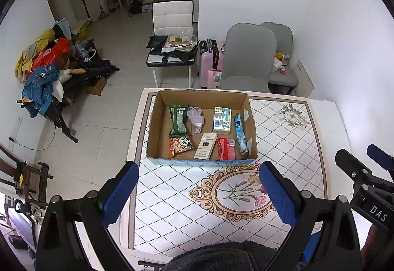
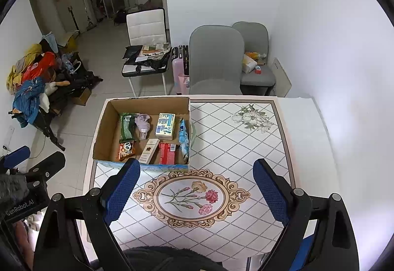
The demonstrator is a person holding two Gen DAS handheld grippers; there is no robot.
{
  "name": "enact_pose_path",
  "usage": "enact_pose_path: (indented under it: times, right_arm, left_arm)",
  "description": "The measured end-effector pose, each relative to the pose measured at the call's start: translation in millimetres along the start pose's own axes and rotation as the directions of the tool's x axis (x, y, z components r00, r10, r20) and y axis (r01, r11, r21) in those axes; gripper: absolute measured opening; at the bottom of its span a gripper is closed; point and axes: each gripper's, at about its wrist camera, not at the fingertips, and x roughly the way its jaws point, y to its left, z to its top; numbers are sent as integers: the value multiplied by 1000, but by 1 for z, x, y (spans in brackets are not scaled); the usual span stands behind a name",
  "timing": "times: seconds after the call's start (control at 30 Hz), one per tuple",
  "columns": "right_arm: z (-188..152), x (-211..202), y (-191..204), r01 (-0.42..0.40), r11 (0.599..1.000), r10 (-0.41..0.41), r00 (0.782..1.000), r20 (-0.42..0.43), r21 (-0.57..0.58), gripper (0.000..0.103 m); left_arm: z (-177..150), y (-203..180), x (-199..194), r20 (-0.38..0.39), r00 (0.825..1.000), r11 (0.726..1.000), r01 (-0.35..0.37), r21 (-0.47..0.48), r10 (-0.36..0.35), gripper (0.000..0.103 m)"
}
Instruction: Organize soft objects
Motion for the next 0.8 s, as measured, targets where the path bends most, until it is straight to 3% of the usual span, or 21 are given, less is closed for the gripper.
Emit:
enact_pose_path:
  times: [0.8]
  right_arm:
    - [4,0,0,-4,1000,4,1000,-2,3,95]
  left_arm:
    - [2,0,-1,4,1000,1000,3,-11,-3,100]
